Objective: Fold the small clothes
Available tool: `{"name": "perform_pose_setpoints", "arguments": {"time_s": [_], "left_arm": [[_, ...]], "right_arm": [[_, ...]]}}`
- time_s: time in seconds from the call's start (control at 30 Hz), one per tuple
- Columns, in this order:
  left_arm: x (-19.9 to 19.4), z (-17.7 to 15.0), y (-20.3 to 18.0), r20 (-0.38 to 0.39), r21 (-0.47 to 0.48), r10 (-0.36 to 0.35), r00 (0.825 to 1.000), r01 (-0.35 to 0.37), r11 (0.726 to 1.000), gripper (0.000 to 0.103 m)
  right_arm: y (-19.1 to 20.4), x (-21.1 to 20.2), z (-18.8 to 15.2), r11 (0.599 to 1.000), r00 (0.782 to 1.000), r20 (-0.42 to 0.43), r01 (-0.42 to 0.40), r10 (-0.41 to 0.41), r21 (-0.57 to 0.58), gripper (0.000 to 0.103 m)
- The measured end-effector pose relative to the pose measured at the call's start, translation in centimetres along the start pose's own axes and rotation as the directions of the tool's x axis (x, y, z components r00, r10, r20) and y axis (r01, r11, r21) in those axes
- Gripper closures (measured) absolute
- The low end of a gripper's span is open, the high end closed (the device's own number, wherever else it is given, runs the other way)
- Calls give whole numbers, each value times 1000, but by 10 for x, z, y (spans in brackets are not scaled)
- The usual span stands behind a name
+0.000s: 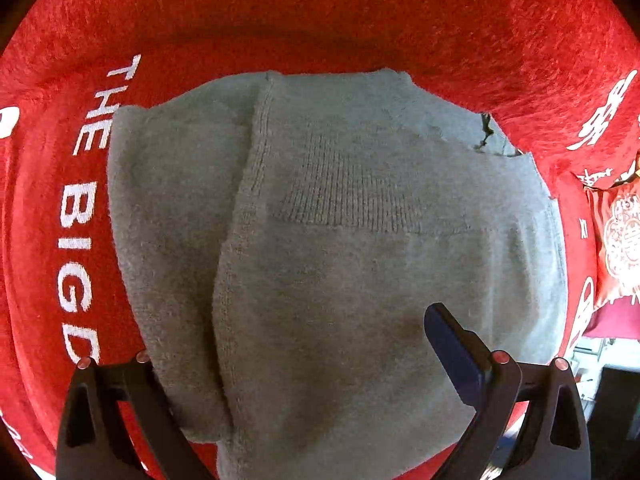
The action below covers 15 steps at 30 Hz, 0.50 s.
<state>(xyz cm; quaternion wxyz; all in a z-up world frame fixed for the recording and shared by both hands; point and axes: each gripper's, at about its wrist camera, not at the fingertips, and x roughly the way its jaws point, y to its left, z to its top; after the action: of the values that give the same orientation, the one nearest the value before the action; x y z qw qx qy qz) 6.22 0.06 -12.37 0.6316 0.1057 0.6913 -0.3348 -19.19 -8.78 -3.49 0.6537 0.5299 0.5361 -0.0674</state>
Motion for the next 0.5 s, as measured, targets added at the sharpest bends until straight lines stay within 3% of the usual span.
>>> {"name": "perform_pose_setpoints", "arguments": {"time_s": [0.1,0.23,0.3,0.33,0.4,0.47,0.5], "left_arm": [[7,4,-8,10,-13,11,1000,-11,1000,1],[5,4,-5,18,-14,28,999,-27,1000,1],[3,6,-6,45,-10,53,998,-53,999,29],[-2,5,1,46,-10,67,997,-67,998,34],[-7,6,6,63,-24,52,997,-50,998,63],[-15,8,10,70,-26,24,997,-22,999,78],[-19,9,11,67,-31,6,998,-4,1000,80]], "right_arm": [[4,-17,18,998,998,58,33,-30,-57,61],[12,-26,48,985,986,118,130,-117,-115,76],[8,-20,63,983,984,129,138,-122,-123,77],[4,-14,71,984,986,121,133,-119,-118,77],[-7,1,81,988,989,92,127,-118,-93,79],[-18,14,86,989,991,57,127,-123,-79,83],[-19,16,87,988,991,64,127,-121,-85,91]]}}
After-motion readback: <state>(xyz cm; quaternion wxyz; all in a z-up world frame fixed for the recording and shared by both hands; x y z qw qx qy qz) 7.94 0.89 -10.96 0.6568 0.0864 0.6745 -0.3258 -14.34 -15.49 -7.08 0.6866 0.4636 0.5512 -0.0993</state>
